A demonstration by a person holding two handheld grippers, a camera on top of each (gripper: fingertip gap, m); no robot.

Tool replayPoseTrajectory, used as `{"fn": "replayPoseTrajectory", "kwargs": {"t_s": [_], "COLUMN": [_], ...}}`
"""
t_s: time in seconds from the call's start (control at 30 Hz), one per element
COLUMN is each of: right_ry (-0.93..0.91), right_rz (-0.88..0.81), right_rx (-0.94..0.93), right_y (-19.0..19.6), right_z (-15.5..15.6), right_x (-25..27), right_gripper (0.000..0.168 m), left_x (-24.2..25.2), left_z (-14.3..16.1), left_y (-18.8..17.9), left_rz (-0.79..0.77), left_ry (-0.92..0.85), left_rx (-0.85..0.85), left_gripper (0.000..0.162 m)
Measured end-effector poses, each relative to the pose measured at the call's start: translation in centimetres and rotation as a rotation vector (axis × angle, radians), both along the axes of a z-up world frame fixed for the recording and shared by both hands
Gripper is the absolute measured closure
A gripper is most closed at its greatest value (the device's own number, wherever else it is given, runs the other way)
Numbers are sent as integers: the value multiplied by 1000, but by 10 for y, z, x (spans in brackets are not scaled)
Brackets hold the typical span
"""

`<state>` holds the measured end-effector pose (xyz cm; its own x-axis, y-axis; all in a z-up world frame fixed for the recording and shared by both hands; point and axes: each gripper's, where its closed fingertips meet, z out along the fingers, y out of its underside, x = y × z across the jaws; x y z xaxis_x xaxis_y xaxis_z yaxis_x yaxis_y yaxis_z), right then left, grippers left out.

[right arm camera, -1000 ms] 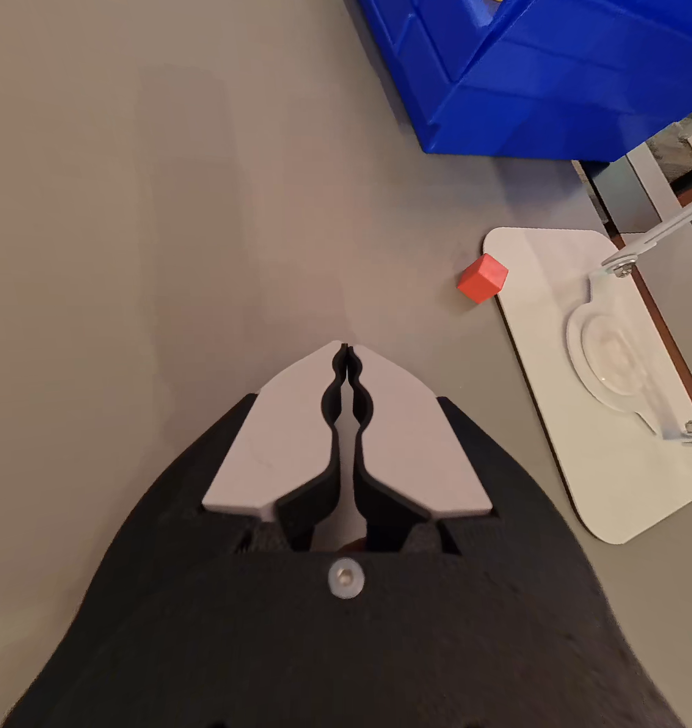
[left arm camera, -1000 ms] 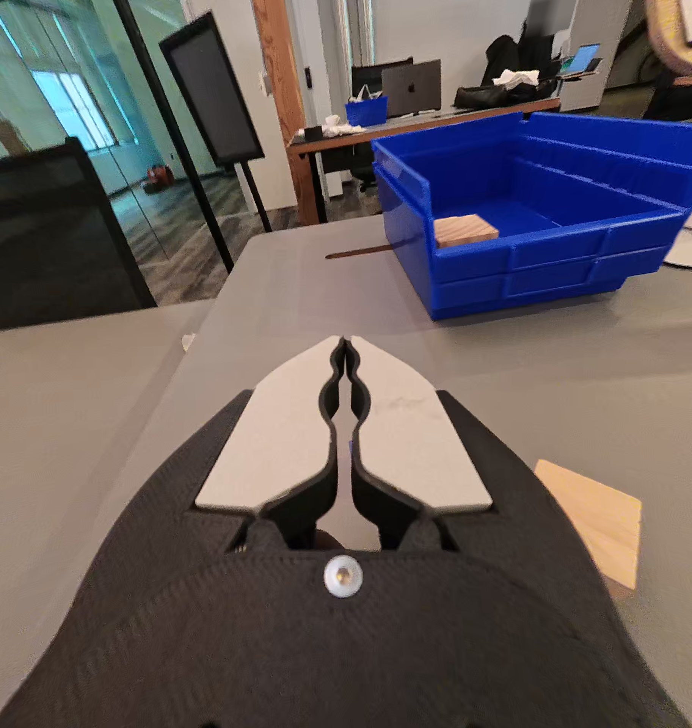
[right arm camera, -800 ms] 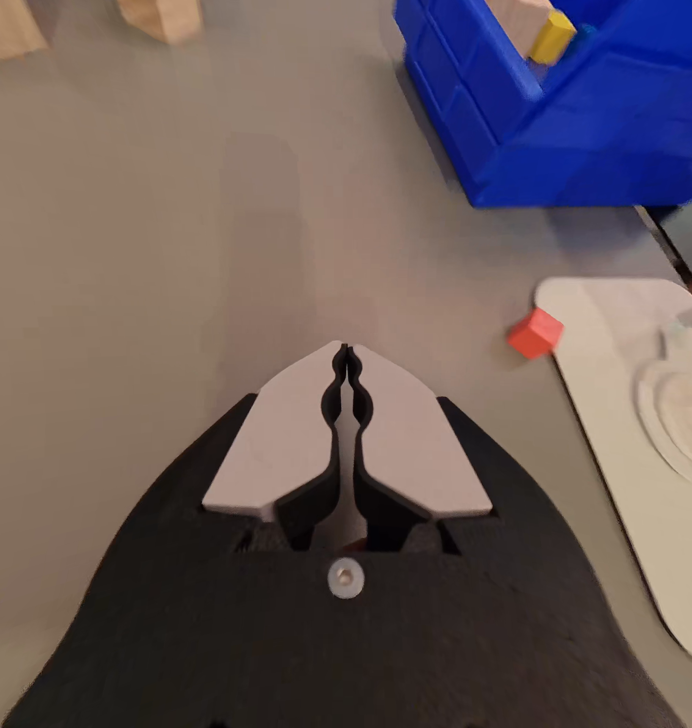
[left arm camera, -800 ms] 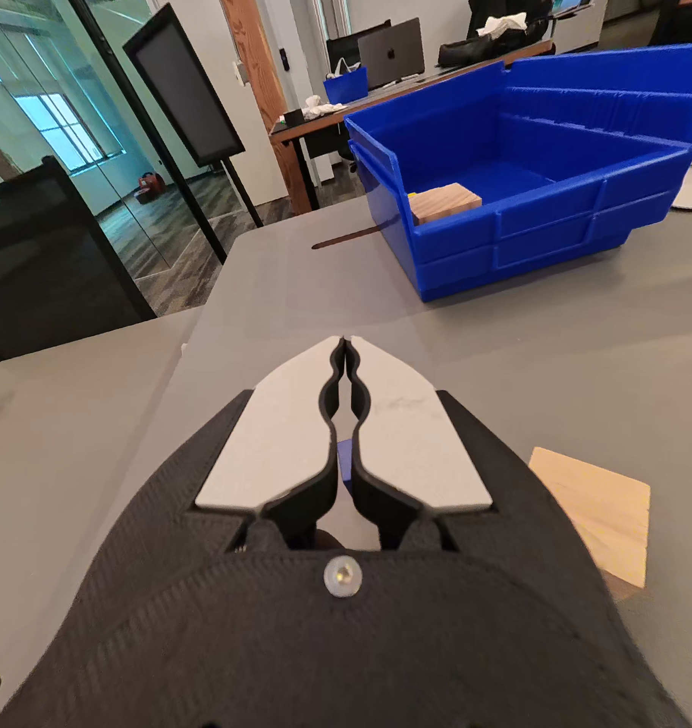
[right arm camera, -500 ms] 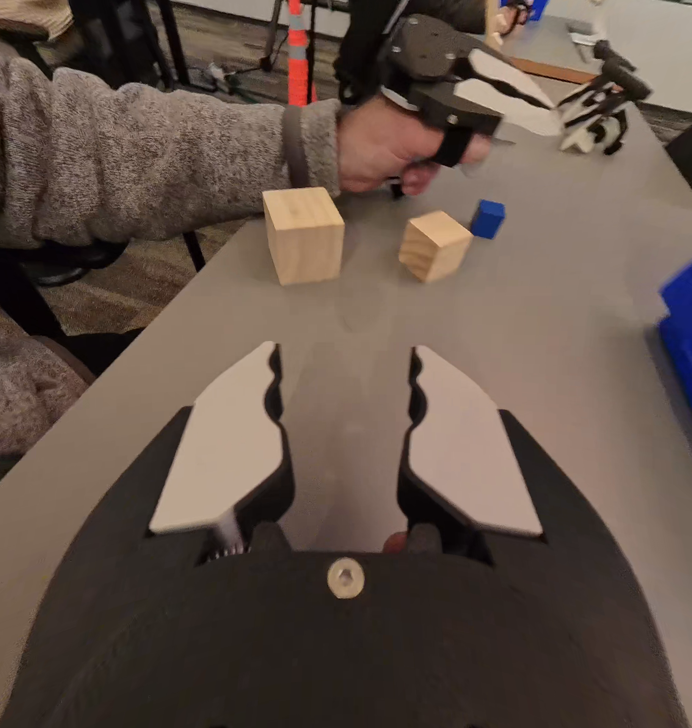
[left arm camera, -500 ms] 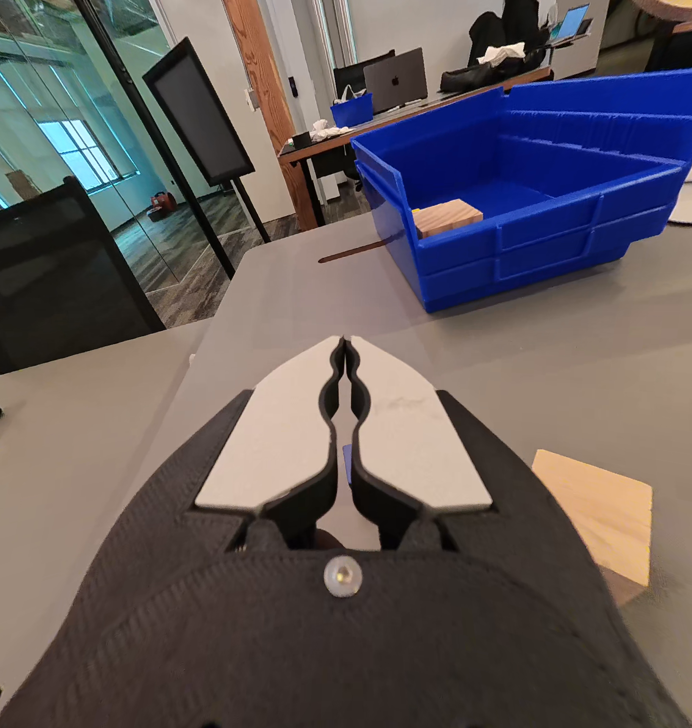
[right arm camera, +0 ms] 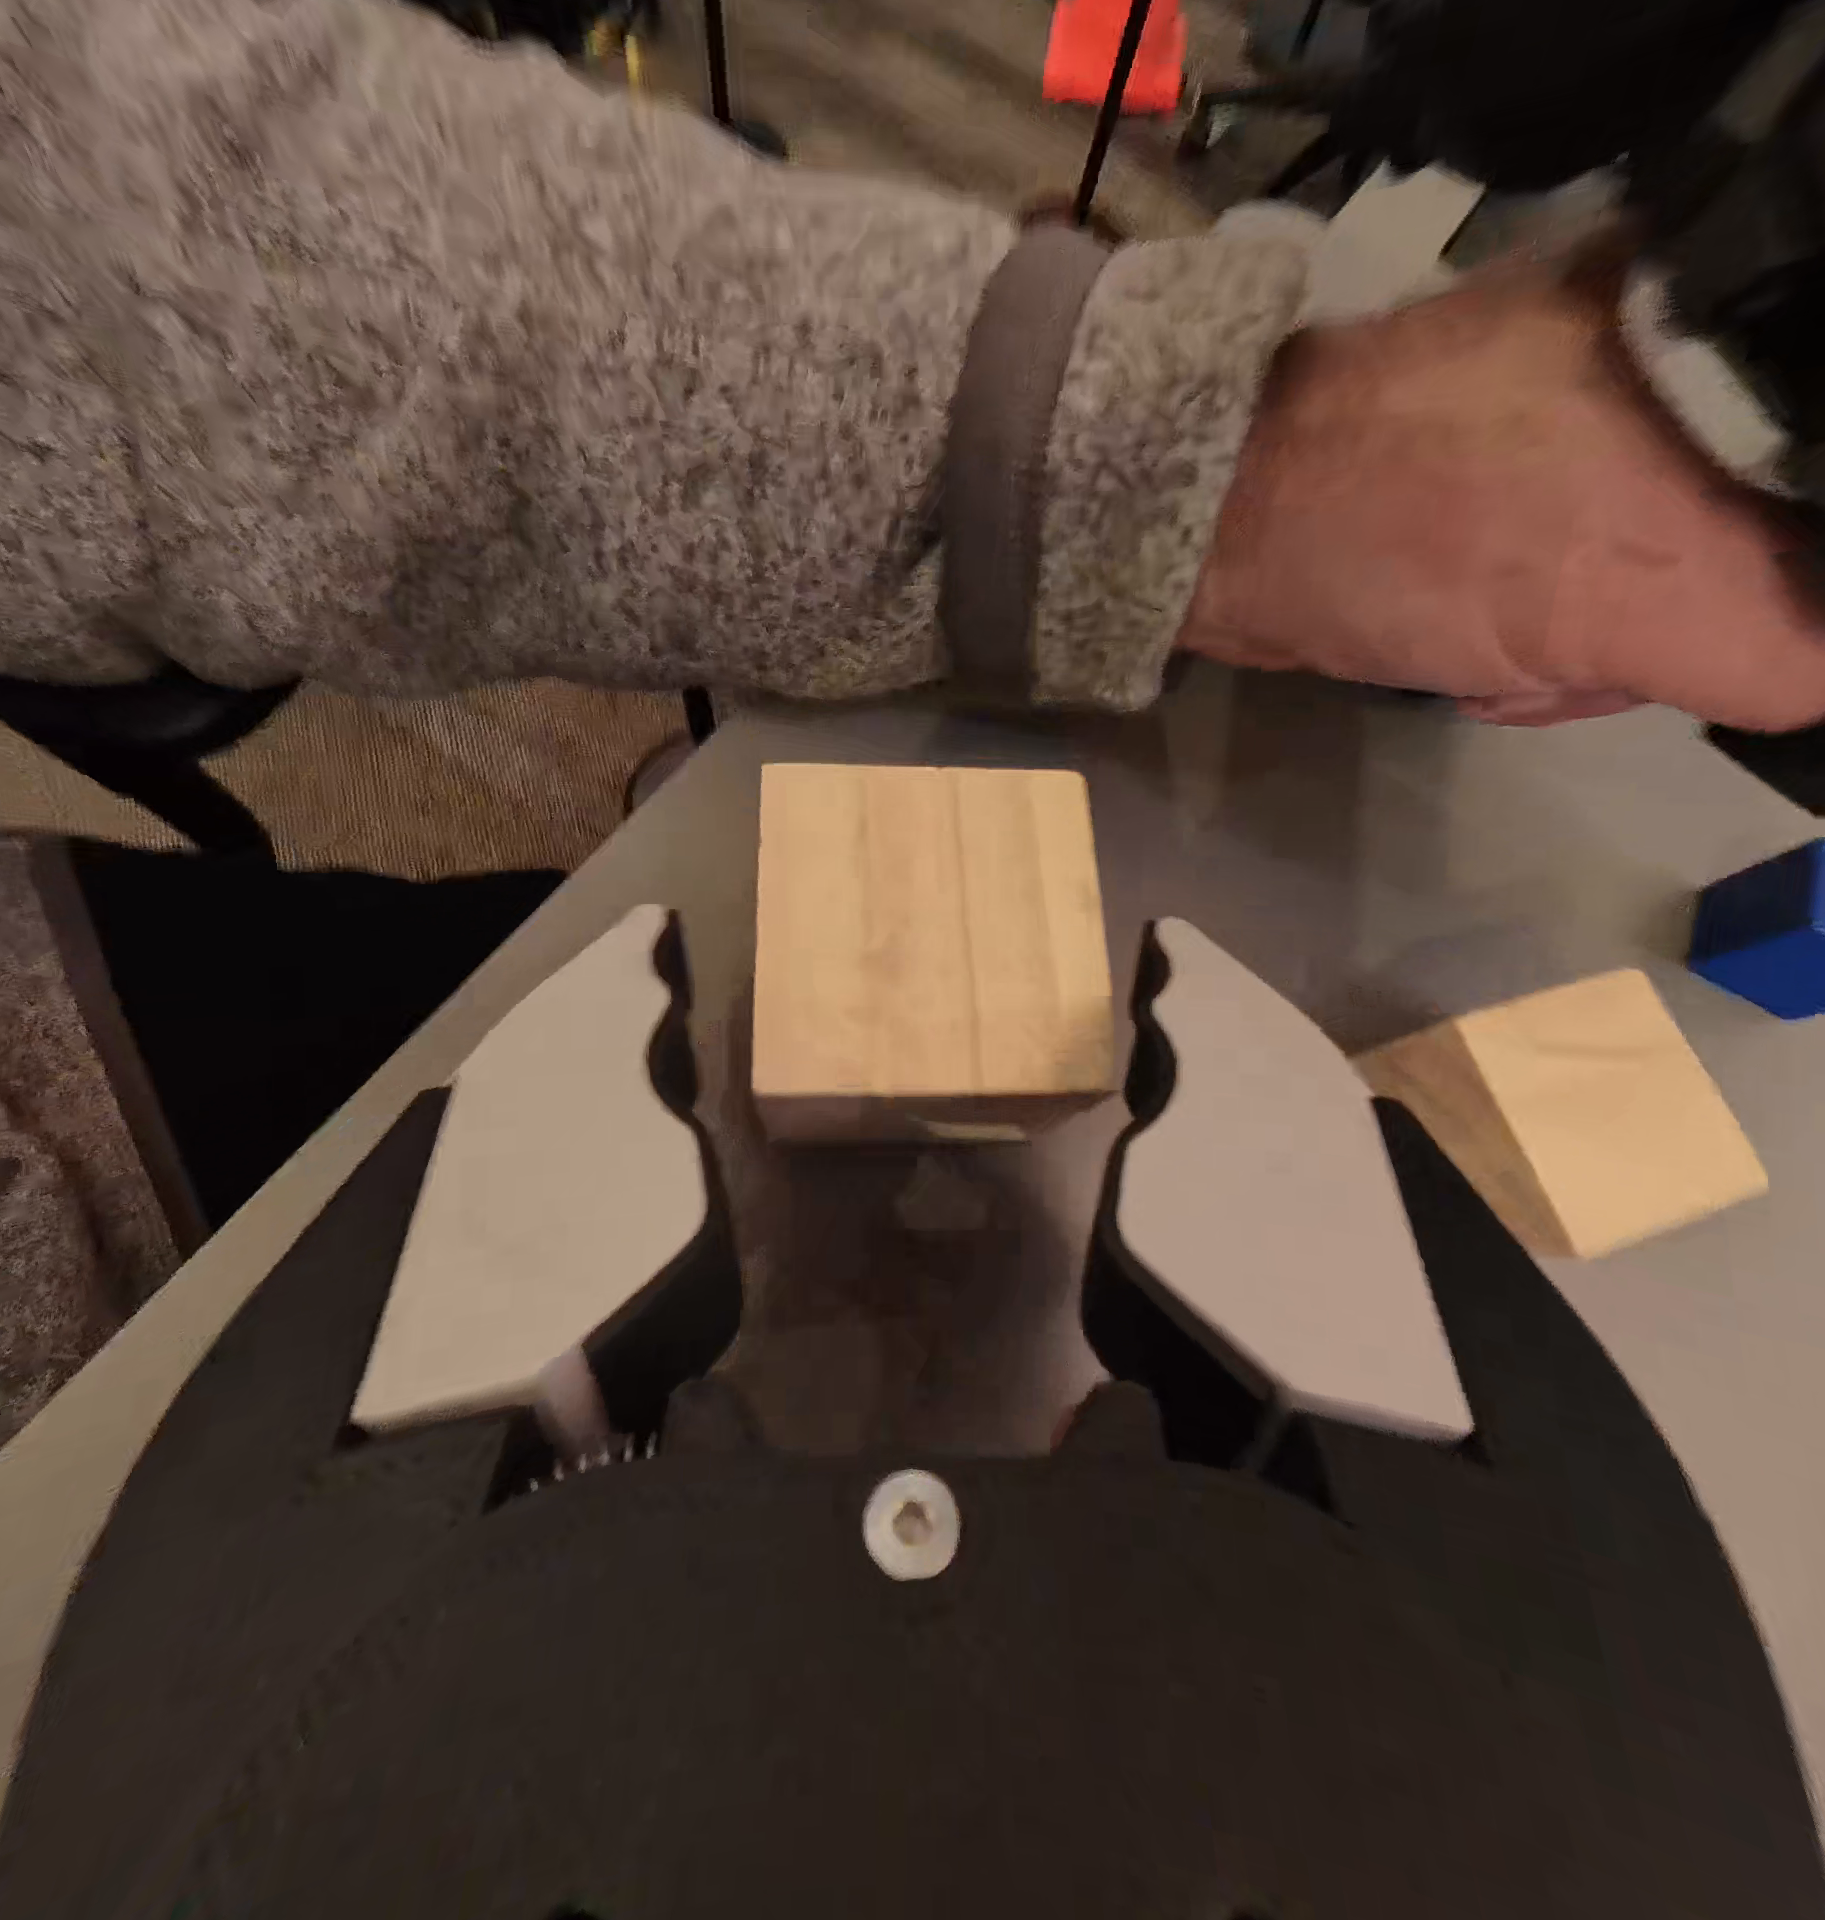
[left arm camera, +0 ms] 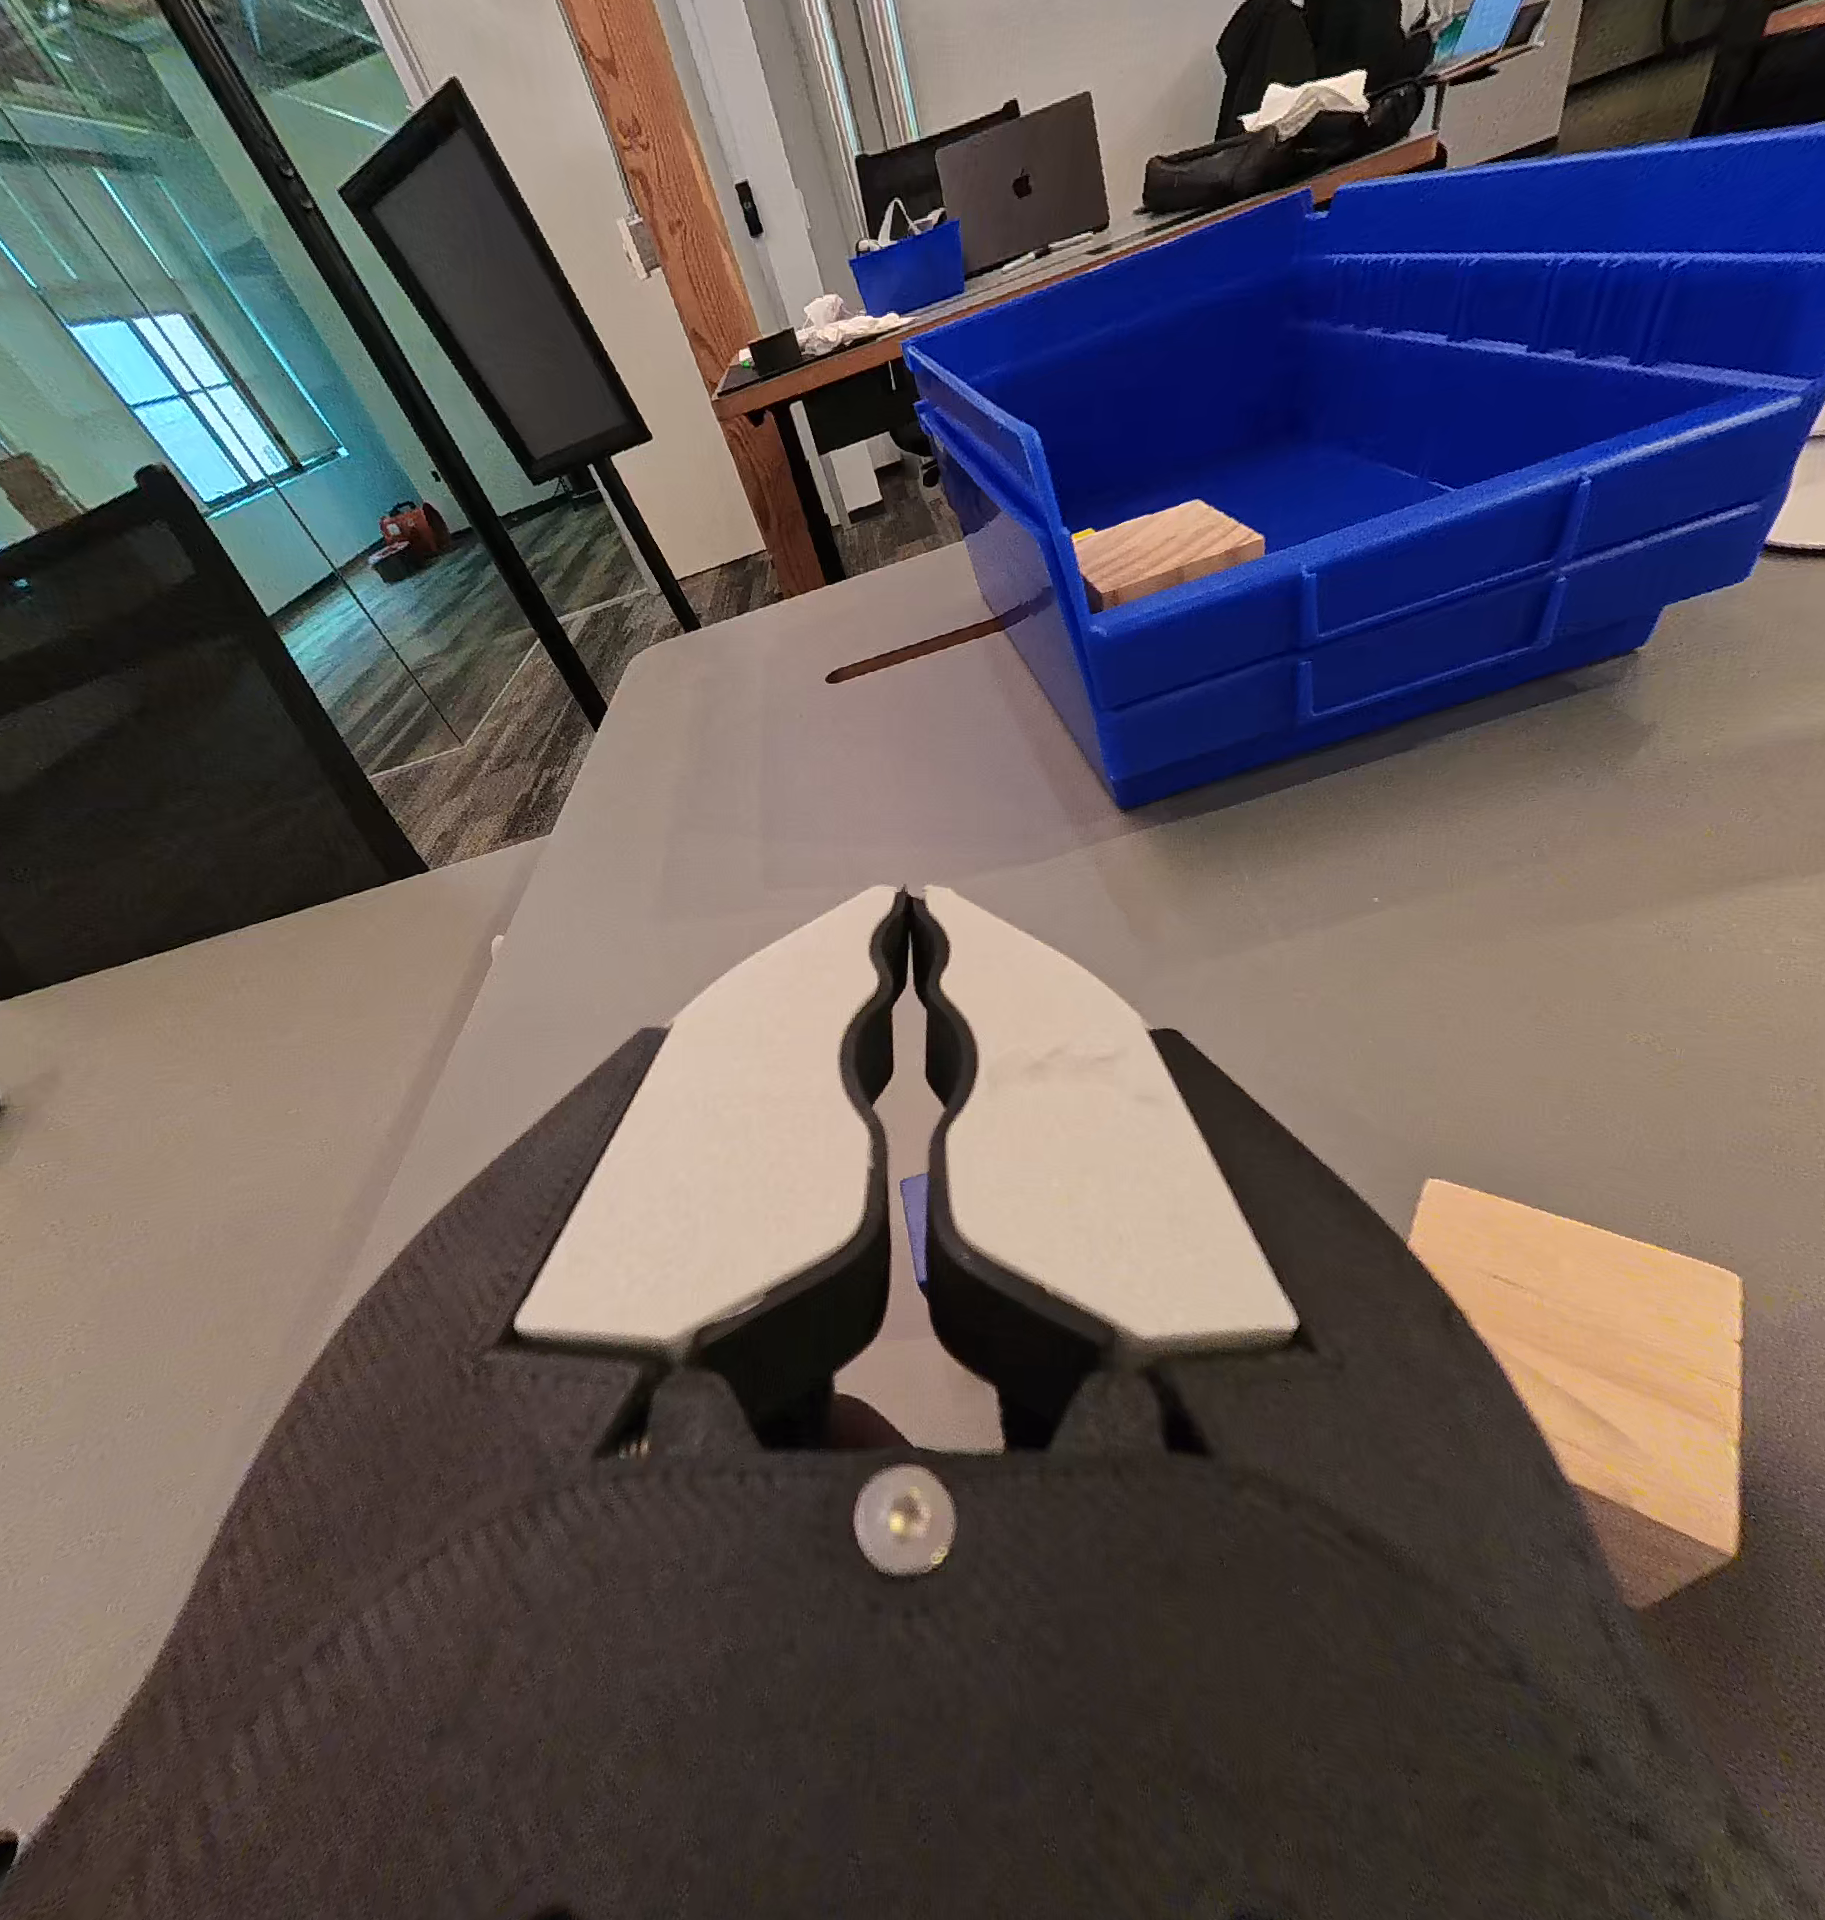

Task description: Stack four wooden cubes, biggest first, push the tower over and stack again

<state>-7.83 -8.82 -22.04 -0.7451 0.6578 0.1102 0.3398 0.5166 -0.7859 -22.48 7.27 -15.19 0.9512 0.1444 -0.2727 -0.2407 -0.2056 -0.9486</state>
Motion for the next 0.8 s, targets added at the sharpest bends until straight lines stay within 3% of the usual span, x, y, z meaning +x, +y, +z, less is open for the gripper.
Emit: {"fn": "replayPoseTrajectory", "kwargs": {"t_s": [0.03, 0.17, 0.27, 0.43, 0.73, 0.8], "right_ry": [0, 15, 37, 57, 31, 40], "right_rz": [16, 39, -7, -150, -471, -511], "right_rx": [23, 40, 11, -27, -43, -29], "right_y": [-3, -10, 7, 73, 202, 215], "right_z": [-3, 1, 15, 33, 28, 28], "right_x": [-2, 4, 19, 67, 183, 200], "right_gripper": [97, 97, 98, 98, 98, 98], "left_x": [0, -1, -1, 2, 9, 13], "left_z": [0, 1, 1, 0, -2, -4], "left_y": [0, -1, -1, 0, 0, 0], "left_rz": [-2, -3, -4, -12, -60, -97], "left_ry": [0, 0, -1, 16, 32, -7], "left_rx": [1, 9, 9, -2, -18, -29], "left_gripper": [162, 162, 162, 162, 162, 151]}}
